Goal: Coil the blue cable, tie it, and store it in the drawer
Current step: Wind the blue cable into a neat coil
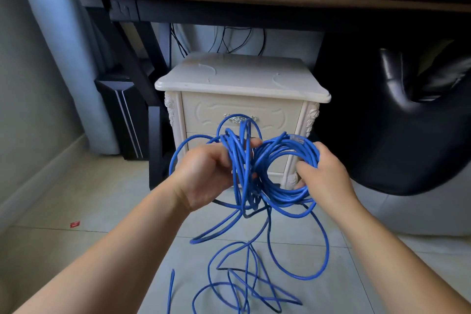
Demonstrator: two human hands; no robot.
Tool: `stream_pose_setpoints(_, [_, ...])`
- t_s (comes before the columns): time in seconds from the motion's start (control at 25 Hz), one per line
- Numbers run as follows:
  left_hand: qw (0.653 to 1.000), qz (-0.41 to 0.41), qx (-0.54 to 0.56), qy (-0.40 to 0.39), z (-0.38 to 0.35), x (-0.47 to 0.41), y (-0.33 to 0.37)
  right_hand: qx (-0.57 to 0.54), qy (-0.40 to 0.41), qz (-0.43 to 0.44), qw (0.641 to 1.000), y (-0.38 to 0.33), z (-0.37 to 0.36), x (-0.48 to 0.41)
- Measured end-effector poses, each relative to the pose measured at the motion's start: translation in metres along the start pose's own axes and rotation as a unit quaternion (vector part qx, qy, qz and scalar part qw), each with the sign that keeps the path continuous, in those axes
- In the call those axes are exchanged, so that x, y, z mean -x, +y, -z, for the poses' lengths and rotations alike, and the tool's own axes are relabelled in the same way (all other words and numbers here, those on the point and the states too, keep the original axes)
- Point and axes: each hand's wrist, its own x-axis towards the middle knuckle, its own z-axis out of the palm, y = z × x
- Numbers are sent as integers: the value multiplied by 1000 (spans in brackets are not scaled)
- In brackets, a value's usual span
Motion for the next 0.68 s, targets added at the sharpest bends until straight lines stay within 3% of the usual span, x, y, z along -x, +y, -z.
stream_pose_setpoints(0.2, [948, -71, -304, 64, -13, 8, -1, -32, -16, 17, 999, -4, -3, 1])
stream_pose_setpoints(0.44, [892, -125, -432, 43, -22, 17, 4, -40, -26, 29, 998, -6, -6, 3])
stream_pose_setpoints(0.6, [879, -134, -454, 52, -24, 15, 2, -53, -30, 38, 997, -5, -12, 5])
stream_pose_setpoints(0.68, [842, -126, -521, 53, -25, 11, -1, -56, -43, 49, 996, -5, -15, 6])
